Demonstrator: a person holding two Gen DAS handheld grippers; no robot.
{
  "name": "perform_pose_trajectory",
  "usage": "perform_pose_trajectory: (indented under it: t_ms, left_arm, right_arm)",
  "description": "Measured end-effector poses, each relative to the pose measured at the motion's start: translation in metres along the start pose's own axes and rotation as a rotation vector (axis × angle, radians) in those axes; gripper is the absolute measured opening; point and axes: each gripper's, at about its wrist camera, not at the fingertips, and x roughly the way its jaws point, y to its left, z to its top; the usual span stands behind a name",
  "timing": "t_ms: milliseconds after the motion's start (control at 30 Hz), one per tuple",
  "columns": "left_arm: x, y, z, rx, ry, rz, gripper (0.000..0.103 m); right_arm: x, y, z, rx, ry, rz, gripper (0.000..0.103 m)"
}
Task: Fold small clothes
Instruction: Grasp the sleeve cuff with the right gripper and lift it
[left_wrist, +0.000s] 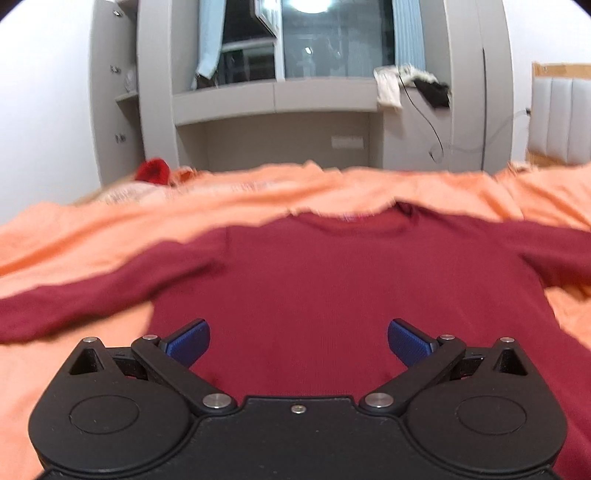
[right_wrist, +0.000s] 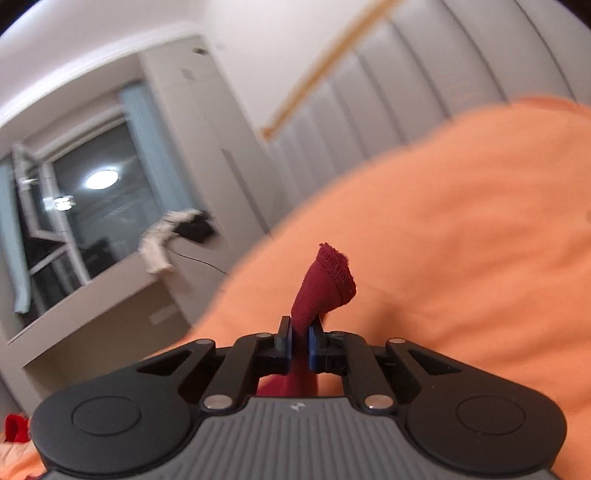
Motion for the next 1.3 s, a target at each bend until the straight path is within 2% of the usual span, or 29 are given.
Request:
perform_pose_trajectory:
  t_ms: [167,267,367,500,633,767,900,1067,1100,1167,1200,1233,1300]
  left_arm:
    - [-0.008,0.031,0.015,-0.105,-0.013,0.038,0.102]
    - [-0.012,0.058,0.024,-0.192,-0.020,0.070,0.102]
    - [-0.013,0.085,0.031,-0.265,-0.019,0.102,0.102]
    - [-0.014,0.116,0.035,-0.353,-0.002,0.136,0.102]
    - [-0.016,0.131,0.035,-0.386,0.003,0.151,0.102]
    - [-0.018,0.143,0.036,-0.407,0.001,0.148,0.102]
    - [-0.018,0.150,0.036,-0.425,0.003,0.146,0.102]
    - [-0.013,0.152,0.033,-0.421,0.024,0.158,0.102]
    - [-0.012,0.152,0.033,-0.418,0.026,0.155,0.102]
    - [-0.010,0.150,0.033,-0.411,0.026,0.146,0.102]
    - [-0.010,0.148,0.033,-0.407,0.026,0.140,0.102]
    - [-0.009,0.147,0.033,-0.404,0.025,0.132,0.102]
    - [-0.009,0.145,0.032,-0.398,0.022,0.109,0.102]
  right_arm:
    - [-0.020,0.096,0.009,-0.157,-0.038,0.190,0.009]
    - [-0.023,0.152,0.006,-0.216,-0.030,0.307,0.009]
    - [-0.025,0.201,-0.007,-0.259,0.005,0.414,0.009]
    - [-0.028,0.256,-0.034,-0.272,0.061,0.492,0.009]
    - [-0.033,0.302,-0.071,-0.327,0.128,0.561,0.009]
    - [-0.052,0.336,-0.117,-0.476,0.206,0.632,0.009]
    - [-0.074,0.361,-0.161,-0.690,0.290,0.702,0.009]
    - [-0.101,0.362,-0.189,-0.805,0.406,0.750,0.011]
    - [-0.106,0.362,-0.191,-0.817,0.429,0.764,0.014]
    - [-0.116,0.361,-0.194,-0.838,0.469,0.792,0.031]
    - [-0.123,0.357,-0.194,-0.846,0.481,0.815,0.047]
    - [-0.130,0.353,-0.193,-0.855,0.492,0.839,0.058]
    - [-0.143,0.347,-0.192,-0.878,0.506,0.877,0.065]
